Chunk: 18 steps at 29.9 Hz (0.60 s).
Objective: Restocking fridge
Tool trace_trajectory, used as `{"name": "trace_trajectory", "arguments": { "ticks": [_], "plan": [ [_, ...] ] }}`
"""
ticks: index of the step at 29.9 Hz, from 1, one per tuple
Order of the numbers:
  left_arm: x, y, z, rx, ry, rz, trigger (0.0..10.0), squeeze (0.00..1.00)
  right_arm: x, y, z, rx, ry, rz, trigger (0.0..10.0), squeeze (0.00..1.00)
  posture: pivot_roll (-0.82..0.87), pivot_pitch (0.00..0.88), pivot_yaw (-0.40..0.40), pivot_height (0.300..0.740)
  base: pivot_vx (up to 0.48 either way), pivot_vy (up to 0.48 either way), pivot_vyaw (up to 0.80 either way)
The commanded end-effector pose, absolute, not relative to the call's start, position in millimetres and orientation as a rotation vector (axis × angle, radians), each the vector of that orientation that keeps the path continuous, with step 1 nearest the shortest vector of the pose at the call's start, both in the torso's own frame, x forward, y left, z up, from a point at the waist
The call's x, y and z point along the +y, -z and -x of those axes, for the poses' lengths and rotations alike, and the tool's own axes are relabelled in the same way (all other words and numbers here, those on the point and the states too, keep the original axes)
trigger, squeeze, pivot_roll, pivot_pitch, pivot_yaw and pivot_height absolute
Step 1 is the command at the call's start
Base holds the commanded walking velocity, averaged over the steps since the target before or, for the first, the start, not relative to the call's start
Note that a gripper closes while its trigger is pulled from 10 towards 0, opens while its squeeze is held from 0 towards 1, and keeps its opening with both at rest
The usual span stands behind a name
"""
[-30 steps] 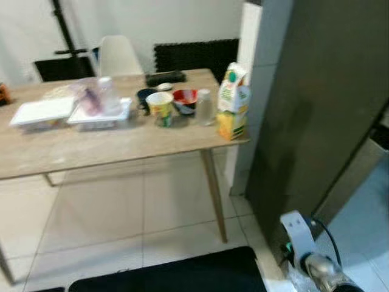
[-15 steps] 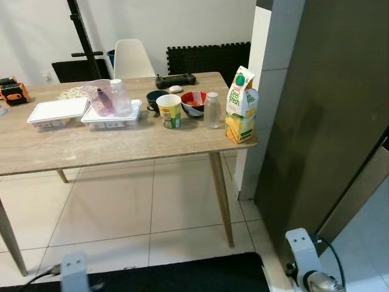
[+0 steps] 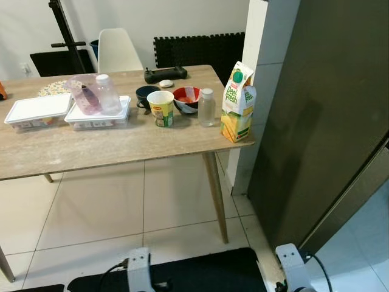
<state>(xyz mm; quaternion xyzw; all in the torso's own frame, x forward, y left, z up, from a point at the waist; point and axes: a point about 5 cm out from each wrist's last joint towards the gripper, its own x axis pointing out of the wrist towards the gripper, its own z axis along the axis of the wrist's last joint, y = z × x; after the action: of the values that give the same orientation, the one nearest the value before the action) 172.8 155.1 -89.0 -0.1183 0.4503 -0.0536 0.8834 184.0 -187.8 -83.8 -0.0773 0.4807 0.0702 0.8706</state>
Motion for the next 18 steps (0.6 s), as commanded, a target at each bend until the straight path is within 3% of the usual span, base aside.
{"name": "trace_trajectory", "arguments": {
  "ticks": [1,11,18],
  "plan": [
    [144,94,-162,0.983,0.168,0.236,10.0,0.00,-185,89,-175,1.045,-0.137,0.115,10.0,0.00,-0.03,0.000,-0.019,0.740,0.000,0.000,0.00],
    [158,96,-156,1.008,0.171,0.196,10.0,0.00,-182,91,-169,1.078,-0.176,0.112,10.0,0.00,-0.03,0.000,-0.019,0.740,0.000,0.000,0.00],
    [154,98,-150,1.021,0.183,0.197,10.0,0.00,-183,92,-169,1.092,-0.195,0.130,10.0,0.00,-0.03,0.000,-0.025,0.740,0.000,0.000,0.00]
  ]
}}
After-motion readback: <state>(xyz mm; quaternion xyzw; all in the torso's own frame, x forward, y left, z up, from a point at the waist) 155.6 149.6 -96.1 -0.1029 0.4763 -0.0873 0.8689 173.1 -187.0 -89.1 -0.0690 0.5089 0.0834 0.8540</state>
